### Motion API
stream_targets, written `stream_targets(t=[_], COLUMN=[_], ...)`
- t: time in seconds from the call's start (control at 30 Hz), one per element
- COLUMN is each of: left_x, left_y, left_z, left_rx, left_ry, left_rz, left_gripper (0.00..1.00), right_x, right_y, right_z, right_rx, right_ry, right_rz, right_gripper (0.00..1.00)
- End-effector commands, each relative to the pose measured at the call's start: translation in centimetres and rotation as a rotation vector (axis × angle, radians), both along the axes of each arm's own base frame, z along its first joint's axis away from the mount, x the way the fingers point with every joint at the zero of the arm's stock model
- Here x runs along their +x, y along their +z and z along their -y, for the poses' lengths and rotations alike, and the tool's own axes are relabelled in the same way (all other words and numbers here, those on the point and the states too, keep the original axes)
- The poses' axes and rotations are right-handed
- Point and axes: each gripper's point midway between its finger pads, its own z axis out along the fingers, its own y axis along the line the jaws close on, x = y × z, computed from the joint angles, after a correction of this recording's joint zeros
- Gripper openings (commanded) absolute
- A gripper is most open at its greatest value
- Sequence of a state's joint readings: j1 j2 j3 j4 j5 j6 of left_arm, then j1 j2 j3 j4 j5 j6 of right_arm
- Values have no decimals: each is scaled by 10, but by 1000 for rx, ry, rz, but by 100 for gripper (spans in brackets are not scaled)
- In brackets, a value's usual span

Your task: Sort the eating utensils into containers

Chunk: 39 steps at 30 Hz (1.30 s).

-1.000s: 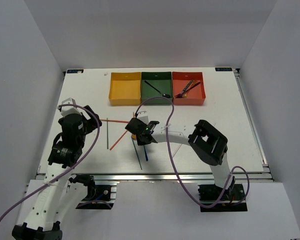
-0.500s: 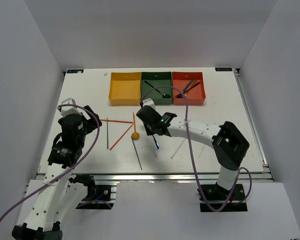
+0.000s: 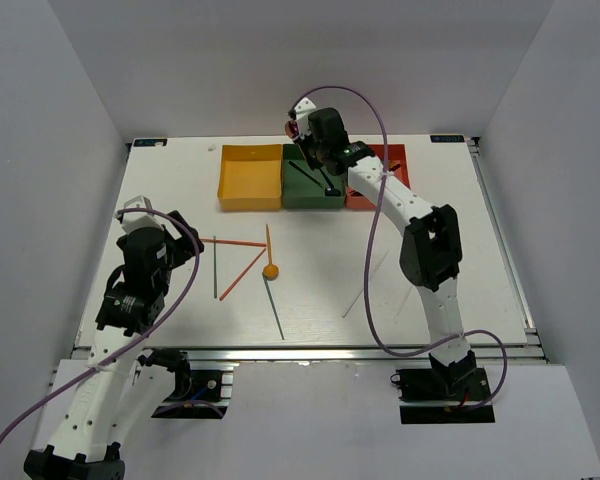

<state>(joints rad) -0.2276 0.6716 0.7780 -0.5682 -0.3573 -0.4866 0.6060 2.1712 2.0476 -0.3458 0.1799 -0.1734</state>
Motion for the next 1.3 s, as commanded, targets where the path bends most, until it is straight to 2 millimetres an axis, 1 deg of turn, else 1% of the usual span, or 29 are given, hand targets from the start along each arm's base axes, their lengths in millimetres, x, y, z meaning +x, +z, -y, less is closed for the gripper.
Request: stream_targets(t=[0.0, 0.03, 0.1, 0.13, 0.17, 0.23, 0.33, 0.37, 0.4, 0.43, 0.53, 0.57, 0.6, 0.7, 0.73, 0.77, 0.8, 0.87, 0.9, 0.93, 0.97, 1.0, 1.03, 1.07, 1.1, 1.13, 1.17, 1.2, 1.27], left_x=[1, 2, 3, 3, 3, 4, 4, 4, 5, 5, 5, 5, 6, 6, 7, 7, 8, 9, 9, 9, 8, 8, 8, 8, 8, 8, 8, 8, 7], left_y=[1, 1, -1, -2, -1, -2, -4, -4, -4, -4, -5, -5, -6, -6, -7, -8, -8, -11, -11, -12, -12, -11, -11, -11, -11, -11, -12, -13, -13], left_z=[3, 4, 4, 5, 6, 7, 8, 8, 9, 9, 9, 9, 9, 11, 11, 12, 12, 12, 11, 10, 9, 8, 7, 7, 6, 6, 5, 5, 3], left_rx=[2, 2, 1, 1, -1, -1, 0, 0, -1, -2, 0, 0, 0, 0, 0, 2, 2, 6, 7, 11, 11, 12, 12, 13, 15, 15, 16, 18, 19], left_ry=[-17, -22, -25, -29, -34, -40, -43, -46, -47, -50, -51, -51, -51, -59, -62, -64, -67, -63, -62, -55, -50, -44, -39, -34, -31, -30, -27, -24, -16], left_rz=[3, 2, -2, -7, -4, -8, -13, -16, -16, -15, -20, -18, -21, -24, -27, -31, -32, -44, -47, -49, -49, -47, -46, -45, -47, -46, -50, -53, -55], left_gripper=[98, 98, 98, 98, 98, 98, 98, 98, 98, 98, 98, 98, 98, 98, 98, 98, 98, 98, 98, 98, 98, 98, 98, 98, 98, 98, 98, 98, 98], right_x=[16, 23, 31, 30, 32, 38, 45, 47, 48, 48, 48, 48, 48, 49, 46, 42, 28, 2, -13, -35, -50, -72, -86, -98, -119, -129, -137, -153, -166], right_y=[14, 6, 0, -14, -18, -23, -29, -27, -27, -28, -23, -22, -16, -4, 14, 22, 41, 38, 36, 28, 19, 25, 17, -5, -12, -22, -31, -45, -57], right_z=[-13, -15, -13, -14, -13, -13, -7, -7, -6, -5, -2, -1, 0, 7, 9, 11, 13, 11, 5, 11, 6, -5, -13, -11, -30, -37, -37, -49, -57], right_rx=[-79, -89, -110, -128, -137, -157, -180, -178, -178, -178, -169, -165, -161, -142, -110, -73, 35, 136, 239, 257, 278, 303, 334, 298, 287, 292, 262, 236, 216], right_ry=[145, 153, 181, 196, 205, 207, 193, 187, 180, 175, 160, 147, 137, 75, 50, 25, -32, -61, -119, -144, -155, -149, -185, -234, -212, -234, -267, -260, -273], right_rz=[90, 92, 115, 103, 111, 147, 153, 162, 163, 161, 165, 163, 171, 176, 184, 164, 116, 9, -74, -141, -187, -201, -237, -257, -276, -304, -319, -348, -366], right_gripper=[0, 0, 0, 0, 0, 0, 0, 11, 36, 43, 56, 57, 61, 62, 62, 79, 89, 89, 89, 89, 89, 89, 89, 89, 89, 89, 89, 85, 77])
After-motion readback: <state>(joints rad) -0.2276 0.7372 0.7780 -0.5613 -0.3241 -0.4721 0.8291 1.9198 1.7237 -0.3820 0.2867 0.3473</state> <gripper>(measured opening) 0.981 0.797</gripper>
